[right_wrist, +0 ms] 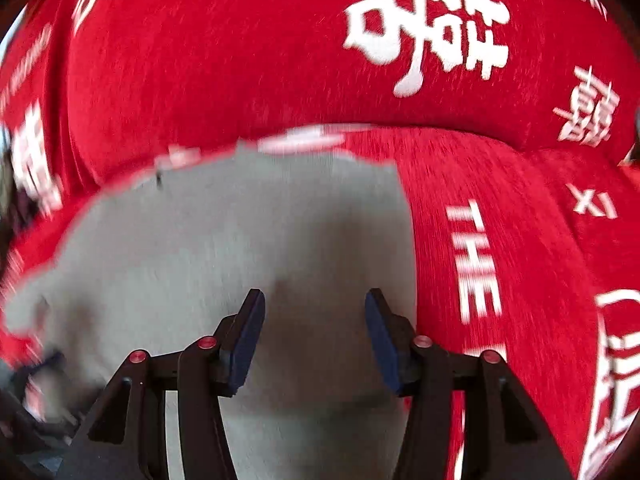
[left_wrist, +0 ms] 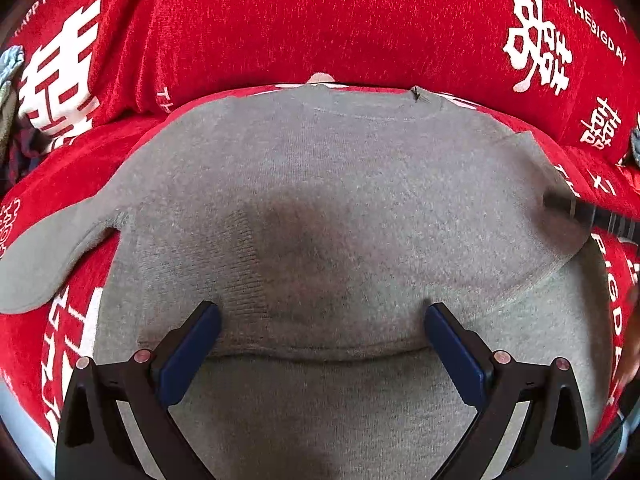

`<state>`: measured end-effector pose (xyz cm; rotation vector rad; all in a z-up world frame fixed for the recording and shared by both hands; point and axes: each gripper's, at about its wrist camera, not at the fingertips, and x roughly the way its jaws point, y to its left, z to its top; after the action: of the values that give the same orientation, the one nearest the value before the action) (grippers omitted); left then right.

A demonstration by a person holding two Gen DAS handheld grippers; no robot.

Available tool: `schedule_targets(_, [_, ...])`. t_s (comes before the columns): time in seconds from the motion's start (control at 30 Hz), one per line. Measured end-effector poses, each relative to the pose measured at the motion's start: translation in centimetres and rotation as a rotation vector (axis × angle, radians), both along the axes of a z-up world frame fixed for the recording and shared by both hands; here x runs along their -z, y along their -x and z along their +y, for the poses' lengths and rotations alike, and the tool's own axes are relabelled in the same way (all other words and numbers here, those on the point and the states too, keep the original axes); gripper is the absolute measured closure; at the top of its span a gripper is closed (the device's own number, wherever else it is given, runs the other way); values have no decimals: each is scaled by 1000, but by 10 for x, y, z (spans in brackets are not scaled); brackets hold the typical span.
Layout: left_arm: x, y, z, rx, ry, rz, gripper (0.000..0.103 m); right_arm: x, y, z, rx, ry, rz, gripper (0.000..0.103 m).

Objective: Fold small clothes
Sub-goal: 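Open the right tool and withdraw it from the folded sleeve, then move the left tool to the other sleeve cuff and close on it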

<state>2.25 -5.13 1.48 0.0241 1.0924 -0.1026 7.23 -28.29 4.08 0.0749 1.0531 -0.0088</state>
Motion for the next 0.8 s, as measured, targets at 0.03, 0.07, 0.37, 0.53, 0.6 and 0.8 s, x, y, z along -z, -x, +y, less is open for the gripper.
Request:
schedule_targets(0.03, [-1,2,1,-1,0,1,1,6,11,10,-16,71,-1,47])
schedule_targets(0.07, [-3,5,3,-4,-1,1,1,5,21,14,-30,115,-19,47])
schedule_targets(0.37, [-4,27,49,-110,76,20,1,-21,64,77,-87,141,-106,42])
schedule_targets(0.53, [-4,40,87,-171,95,3,1,-2,56,122,-146,66,-39,38])
schedule_targets(0.6, [-3,46,106,-209,105,6,1,8,57,132,-159,66,-10,31])
schedule_targets(0.8, [0,55,160,-322,130,7,1,2,68,160,-185,10,-64,30])
